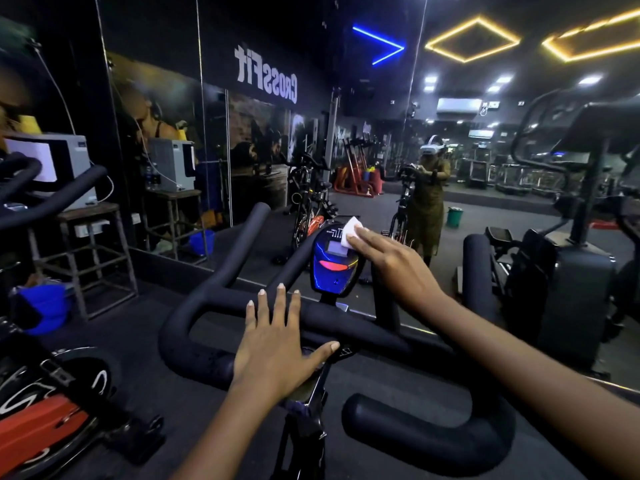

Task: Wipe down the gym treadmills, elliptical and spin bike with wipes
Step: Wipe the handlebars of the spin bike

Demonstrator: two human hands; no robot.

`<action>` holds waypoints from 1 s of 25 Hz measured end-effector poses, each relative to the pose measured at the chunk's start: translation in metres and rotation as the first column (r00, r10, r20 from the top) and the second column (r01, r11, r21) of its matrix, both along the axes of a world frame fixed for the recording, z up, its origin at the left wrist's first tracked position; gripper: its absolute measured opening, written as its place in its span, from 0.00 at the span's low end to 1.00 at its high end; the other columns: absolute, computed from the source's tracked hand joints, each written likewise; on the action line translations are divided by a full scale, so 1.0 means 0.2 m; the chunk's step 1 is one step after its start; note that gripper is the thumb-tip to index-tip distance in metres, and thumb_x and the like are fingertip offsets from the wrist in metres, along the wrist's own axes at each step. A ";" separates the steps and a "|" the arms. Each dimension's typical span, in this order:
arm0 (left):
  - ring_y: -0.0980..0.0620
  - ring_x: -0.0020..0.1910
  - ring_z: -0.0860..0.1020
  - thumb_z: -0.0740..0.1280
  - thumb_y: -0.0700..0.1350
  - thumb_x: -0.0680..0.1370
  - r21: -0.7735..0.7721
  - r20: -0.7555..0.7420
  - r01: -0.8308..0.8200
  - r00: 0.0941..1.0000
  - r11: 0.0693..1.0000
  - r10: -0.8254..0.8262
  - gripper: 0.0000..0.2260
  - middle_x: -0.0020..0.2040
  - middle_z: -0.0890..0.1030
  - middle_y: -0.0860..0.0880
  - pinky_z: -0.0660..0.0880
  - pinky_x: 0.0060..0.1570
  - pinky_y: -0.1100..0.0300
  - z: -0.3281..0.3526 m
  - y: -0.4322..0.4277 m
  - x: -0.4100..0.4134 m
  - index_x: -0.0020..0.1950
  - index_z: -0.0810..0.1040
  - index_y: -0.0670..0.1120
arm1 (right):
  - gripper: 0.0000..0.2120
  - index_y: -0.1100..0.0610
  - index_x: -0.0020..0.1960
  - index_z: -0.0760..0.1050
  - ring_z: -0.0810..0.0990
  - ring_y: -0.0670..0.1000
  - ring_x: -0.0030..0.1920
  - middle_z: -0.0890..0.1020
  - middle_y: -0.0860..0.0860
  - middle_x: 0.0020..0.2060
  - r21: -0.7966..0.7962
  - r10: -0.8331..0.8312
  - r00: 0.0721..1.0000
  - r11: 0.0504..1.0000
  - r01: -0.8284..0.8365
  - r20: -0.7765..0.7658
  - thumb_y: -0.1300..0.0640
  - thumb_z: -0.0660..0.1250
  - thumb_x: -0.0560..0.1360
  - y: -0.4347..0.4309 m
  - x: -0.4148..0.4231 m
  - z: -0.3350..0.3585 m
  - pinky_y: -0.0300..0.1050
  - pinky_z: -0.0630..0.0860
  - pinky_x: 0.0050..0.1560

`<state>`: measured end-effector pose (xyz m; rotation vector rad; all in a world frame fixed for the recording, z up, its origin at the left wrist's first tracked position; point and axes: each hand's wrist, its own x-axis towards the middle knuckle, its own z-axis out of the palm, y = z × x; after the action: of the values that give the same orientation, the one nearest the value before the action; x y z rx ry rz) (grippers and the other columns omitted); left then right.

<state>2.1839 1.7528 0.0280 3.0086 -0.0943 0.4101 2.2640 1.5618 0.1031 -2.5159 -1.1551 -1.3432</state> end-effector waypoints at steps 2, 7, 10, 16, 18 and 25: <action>0.41 0.76 0.39 0.16 0.74 0.47 0.004 0.003 -0.002 1.000 1.000 0.002 0.63 0.78 0.38 0.44 0.39 0.73 0.47 0.01 0.00 0.00 0.77 0.38 0.45 | 0.21 0.61 0.57 0.79 0.84 0.59 0.42 0.80 0.61 0.55 0.090 0.002 0.999 0.996 0.001 -0.034 0.63 0.57 0.67 -0.02 -0.07 -0.08 0.50 0.80 0.31; 0.41 0.76 0.40 0.15 0.73 0.46 0.014 0.005 -0.013 1.000 1.000 0.013 0.63 0.78 0.39 0.45 0.40 0.73 0.46 0.01 -0.01 0.00 0.77 0.38 0.46 | 0.20 0.56 0.54 0.80 0.82 0.54 0.28 0.82 0.57 0.52 -0.003 0.048 0.993 0.999 -0.048 -0.109 0.59 0.55 0.67 0.00 -0.19 -0.21 0.39 0.71 0.18; 0.41 0.76 0.40 0.16 0.74 0.47 0.008 0.002 -0.011 1.000 1.000 0.011 0.63 0.78 0.39 0.45 0.40 0.73 0.47 0.00 0.00 0.00 0.77 0.39 0.46 | 0.20 0.56 0.55 0.80 0.84 0.53 0.39 0.82 0.55 0.55 0.024 0.177 0.966 0.984 -0.176 -0.189 0.59 0.56 0.68 -0.04 -0.22 -0.25 0.41 0.78 0.28; 0.41 0.76 0.41 0.15 0.73 0.47 0.010 0.014 -0.020 1.000 1.000 0.020 0.63 0.78 0.39 0.45 0.41 0.73 0.47 0.01 -0.01 -0.01 0.77 0.40 0.46 | 0.17 0.61 0.53 0.82 0.81 0.51 0.51 0.83 0.57 0.50 0.461 0.181 0.974 0.882 -0.099 -0.137 0.70 0.65 0.67 0.05 0.02 0.14 0.43 0.75 0.54; 0.41 0.76 0.41 0.15 0.73 0.47 0.016 0.015 -0.025 1.000 1.000 0.025 0.63 0.78 0.40 0.44 0.41 0.73 0.47 0.01 -0.01 -0.01 0.77 0.39 0.46 | 0.18 0.60 0.53 0.82 0.83 0.52 0.48 0.84 0.57 0.48 0.453 0.159 0.964 0.890 -0.046 -0.213 0.71 0.65 0.67 0.08 0.05 0.12 0.45 0.76 0.53; 0.41 0.76 0.42 0.15 0.73 0.47 0.008 0.026 -0.019 0.999 1.000 0.019 0.64 0.78 0.41 0.44 0.41 0.73 0.47 0.00 -0.01 0.00 0.78 0.41 0.46 | 0.16 0.58 0.48 0.83 0.84 0.50 0.41 0.85 0.54 0.43 0.372 0.072 0.992 0.928 -0.028 -0.106 0.66 0.67 0.62 0.03 -0.21 -0.12 0.41 0.77 0.39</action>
<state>2.1837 1.7502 0.0288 3.0145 -0.0700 0.4518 2.2216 1.5683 0.0796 -2.2445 -0.8427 -1.2428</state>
